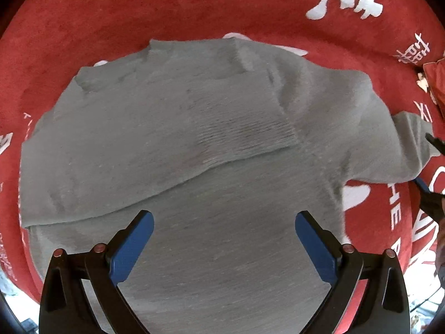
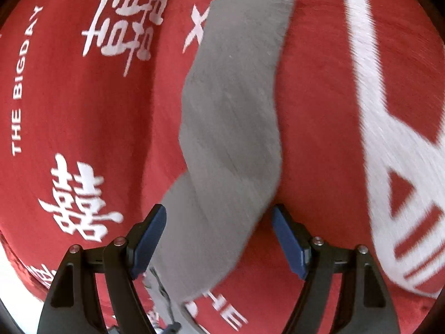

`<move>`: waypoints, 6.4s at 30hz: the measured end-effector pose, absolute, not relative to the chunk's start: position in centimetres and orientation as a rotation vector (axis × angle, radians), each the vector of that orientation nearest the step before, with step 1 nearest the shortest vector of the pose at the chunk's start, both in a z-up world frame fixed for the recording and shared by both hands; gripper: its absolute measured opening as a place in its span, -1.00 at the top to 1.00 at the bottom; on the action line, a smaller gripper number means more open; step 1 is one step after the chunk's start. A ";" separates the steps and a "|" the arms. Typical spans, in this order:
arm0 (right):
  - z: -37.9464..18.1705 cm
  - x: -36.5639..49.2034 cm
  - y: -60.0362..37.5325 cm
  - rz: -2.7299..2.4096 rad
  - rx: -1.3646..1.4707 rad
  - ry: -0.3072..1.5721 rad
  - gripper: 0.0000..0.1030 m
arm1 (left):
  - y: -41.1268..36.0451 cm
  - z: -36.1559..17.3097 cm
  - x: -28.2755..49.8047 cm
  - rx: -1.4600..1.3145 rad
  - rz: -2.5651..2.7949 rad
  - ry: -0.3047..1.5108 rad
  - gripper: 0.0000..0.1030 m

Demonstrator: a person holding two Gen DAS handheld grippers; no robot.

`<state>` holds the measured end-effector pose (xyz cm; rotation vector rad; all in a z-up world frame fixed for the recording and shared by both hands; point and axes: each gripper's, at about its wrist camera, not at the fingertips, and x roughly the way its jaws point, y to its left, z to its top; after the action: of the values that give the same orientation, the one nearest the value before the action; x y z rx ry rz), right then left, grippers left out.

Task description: Fold small clothes

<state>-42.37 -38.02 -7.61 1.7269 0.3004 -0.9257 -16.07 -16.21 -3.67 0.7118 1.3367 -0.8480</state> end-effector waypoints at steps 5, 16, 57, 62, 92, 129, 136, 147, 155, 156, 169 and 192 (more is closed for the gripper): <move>-7.8 -42.3 -39.5 -0.936 1.776 0.223 -0.55 | -16.7 -3.3 -16.4 0.683 -0.856 1.335 -0.98; -3.4 -38.2 -40.1 -0.799 1.659 0.229 0.89 | -13.3 -1.3 -12.5 0.614 -0.831 1.307 -0.98; 0.6 0.8 -21.6 -0.344 0.987 0.872 0.85 | 3.9 -3.3 7.6 -0.156 -0.803 1.479 -0.98; -0.3 5.4 -15.4 -0.145 0.782 1.033 0.75 | 3.9 -5.5 9.0 -0.315 -0.874 1.587 -0.98; -3.1 -11.4 -20.2 -0.343 1.275 0.914 -0.18 | -2.4 1.9 6.4 -0.077 -0.953 1.442 0.86; -5.4 -12.8 -33.7 -0.627 1.120 0.989 0.85 | -1.2 -0.2 4.8 0.127 -0.858 1.407 0.85; -4.5 -12.2 -33.5 -0.683 0.871 1.081 0.86 | -1.5 -2.1 4.7 0.242 -0.813 1.373 0.85; -3.9 -13.4 -33.4 -0.754 0.872 1.094 0.45 | 4.3 -1.5 6.6 0.340 -0.592 1.340 0.07; -1.0 -17.1 -28.7 -0.634 1.108 0.980 0.07 | 2.0 -0.4 5.5 0.320 -0.683 1.334 0.07; -1.1 -17.6 -27.7 -0.612 1.161 0.962 0.07 | 1.6 -0.6 5.5 0.312 -0.690 1.348 0.07; -4.1 -18.0 -26.4 -0.611 1.334 0.897 0.87 | -0.7 -2.5 4.6 0.353 -0.745 1.394 0.82; -0.9 -15.4 -26.3 -0.653 0.949 1.063 0.80 | -2.8 -1.6 2.4 0.486 -0.734 1.325 0.82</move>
<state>-15.39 -26.32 -0.91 0.9485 1.0632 -0.6535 2.44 -2.76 -1.62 0.4863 1.3253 -0.7343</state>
